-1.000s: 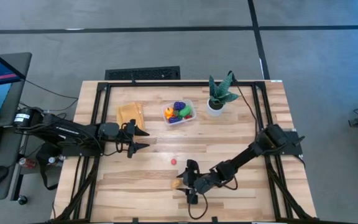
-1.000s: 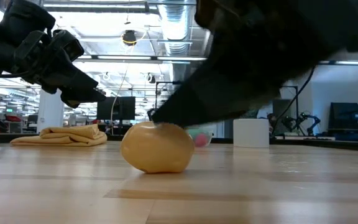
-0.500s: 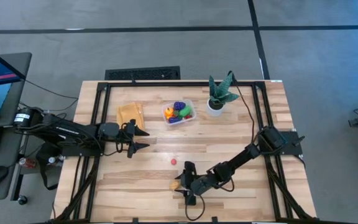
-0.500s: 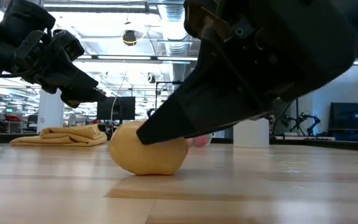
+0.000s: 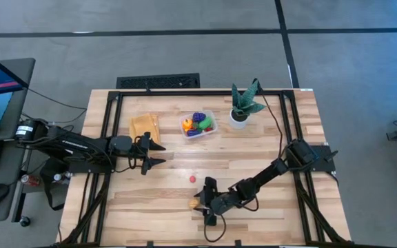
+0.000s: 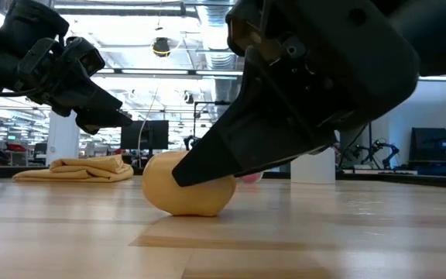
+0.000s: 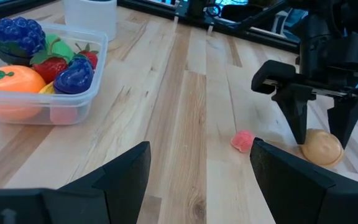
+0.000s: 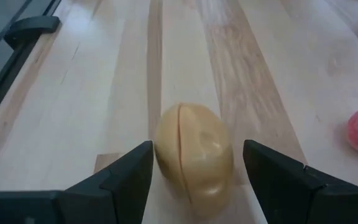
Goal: Pick and placing Produce into tupperware
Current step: Put the potato into the transparent bin
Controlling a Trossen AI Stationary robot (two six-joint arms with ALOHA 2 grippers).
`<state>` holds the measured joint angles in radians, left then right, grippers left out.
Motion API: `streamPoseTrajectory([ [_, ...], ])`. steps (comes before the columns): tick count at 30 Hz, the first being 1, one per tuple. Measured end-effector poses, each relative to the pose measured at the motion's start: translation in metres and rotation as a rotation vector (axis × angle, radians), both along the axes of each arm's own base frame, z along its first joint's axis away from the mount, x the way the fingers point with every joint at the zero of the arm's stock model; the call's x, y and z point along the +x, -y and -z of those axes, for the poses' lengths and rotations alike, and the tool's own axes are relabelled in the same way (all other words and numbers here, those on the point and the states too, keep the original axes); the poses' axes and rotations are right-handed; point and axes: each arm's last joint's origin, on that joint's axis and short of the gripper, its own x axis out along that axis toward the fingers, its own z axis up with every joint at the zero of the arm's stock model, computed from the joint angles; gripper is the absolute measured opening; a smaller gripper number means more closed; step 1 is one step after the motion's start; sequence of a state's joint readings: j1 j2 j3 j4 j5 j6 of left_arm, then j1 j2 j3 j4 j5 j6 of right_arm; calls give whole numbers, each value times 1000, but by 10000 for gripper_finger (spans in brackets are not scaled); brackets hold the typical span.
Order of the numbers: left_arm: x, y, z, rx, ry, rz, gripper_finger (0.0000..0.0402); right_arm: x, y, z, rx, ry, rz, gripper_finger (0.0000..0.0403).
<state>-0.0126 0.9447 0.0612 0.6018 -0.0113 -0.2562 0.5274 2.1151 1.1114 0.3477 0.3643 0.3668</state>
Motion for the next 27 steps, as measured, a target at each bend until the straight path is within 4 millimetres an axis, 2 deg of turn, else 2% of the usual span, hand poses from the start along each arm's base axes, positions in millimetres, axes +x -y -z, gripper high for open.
streamPoseTrajectory([
  [9, 0, 0, 0, 0, 0, 0, 265, 0, 3, 2, 9, -24, 25, 241],
  [21, 0, 0, 0, -1, 0, 0, 265, 0, 3, 2, 6, -26, 25, 175],
  [27, 0, 0, 0, -1, 0, -1, 265, 0, 3, 2, 4, -26, 23, 176],
])
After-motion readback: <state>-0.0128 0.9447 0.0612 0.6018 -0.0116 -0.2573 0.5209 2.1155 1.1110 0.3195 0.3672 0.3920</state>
